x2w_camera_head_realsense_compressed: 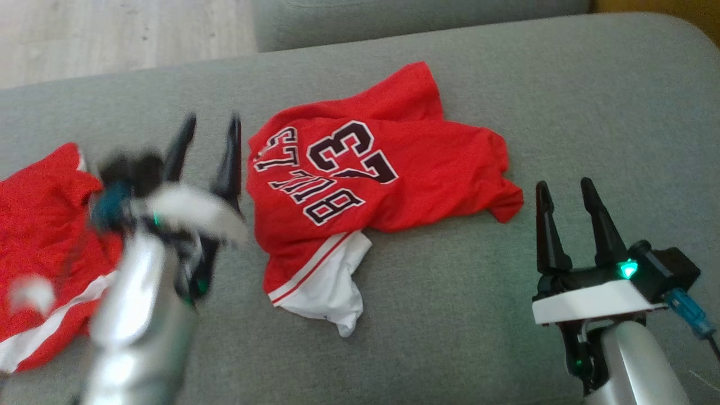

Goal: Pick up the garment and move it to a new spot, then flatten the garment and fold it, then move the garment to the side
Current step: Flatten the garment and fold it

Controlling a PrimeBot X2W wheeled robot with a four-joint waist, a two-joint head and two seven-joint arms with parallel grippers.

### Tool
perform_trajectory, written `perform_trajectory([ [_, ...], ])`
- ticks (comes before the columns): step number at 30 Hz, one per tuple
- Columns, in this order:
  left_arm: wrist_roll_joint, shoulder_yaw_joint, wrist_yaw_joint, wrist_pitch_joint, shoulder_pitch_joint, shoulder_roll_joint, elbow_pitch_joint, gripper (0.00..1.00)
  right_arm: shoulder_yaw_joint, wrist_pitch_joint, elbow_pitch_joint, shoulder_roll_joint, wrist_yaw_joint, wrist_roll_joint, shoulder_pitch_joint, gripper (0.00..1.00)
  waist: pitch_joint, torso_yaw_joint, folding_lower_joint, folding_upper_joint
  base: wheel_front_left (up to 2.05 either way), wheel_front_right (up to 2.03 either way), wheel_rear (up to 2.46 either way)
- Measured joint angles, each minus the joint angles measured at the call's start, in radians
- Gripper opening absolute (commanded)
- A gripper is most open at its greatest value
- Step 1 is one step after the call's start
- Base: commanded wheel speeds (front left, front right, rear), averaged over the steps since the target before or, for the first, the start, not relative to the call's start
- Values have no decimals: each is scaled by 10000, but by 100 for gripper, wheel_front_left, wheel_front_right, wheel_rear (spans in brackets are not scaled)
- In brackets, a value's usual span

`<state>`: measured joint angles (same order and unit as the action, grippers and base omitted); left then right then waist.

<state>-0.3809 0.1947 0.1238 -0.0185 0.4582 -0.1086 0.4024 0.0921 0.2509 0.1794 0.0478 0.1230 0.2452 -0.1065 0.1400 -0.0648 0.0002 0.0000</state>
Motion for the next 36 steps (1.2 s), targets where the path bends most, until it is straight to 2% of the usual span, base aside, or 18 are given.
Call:
perform_trajectory([
  [2,-316,324,10,1074,1136,-326,424,100,81,2,-10,0,0,38,-107,100,100,-122,0,0,0,0,0],
  [6,-1724,1430,12,3323,2680,-911,1360,100,339,2,-90,0,0,280,-360,100,334,-429,1,0,0,0,0],
  [14,-2725,3367,86,5831,3898,-2213,2771,100,619,2,-205,2,0,462,-676,100,829,-1070,0,0,0,0,0],
  [20,-3060,4614,86,6217,4503,-3058,3304,100,805,2,-242,2,0,594,-722,100,1302,-1561,0,0,0,0,0],
  [26,-4167,5210,86,6543,4668,-3181,3563,100,1014,2,-253,2,0,719,-740,100,1548,-1895,0,0,0,0,0],
  [33,-5509,5869,84,7141,4701,-3302,3484,100,1045,2,-259,2,0,823,-925,100,1509,-1981,-2,0,0,0,0],
  [34,-5601,5960,86,7156,4707,-3340,3455,60,1045,2,-259,2,0,823,-925,100,1502,-1983,-2,0,0,0,0],
  [35,-5708,6048,84,7208,4721,-3375,3438,0,1047,2,-259,2,0,823,-925,100,1494,-1985,-2,0,0,0,0],
  [36,-5810,6148,84,7216,4743,-3413,3409,0,1047,2,-259,2,0,823,-925,100,1489,-1986,-2,0,0,0,0],
])
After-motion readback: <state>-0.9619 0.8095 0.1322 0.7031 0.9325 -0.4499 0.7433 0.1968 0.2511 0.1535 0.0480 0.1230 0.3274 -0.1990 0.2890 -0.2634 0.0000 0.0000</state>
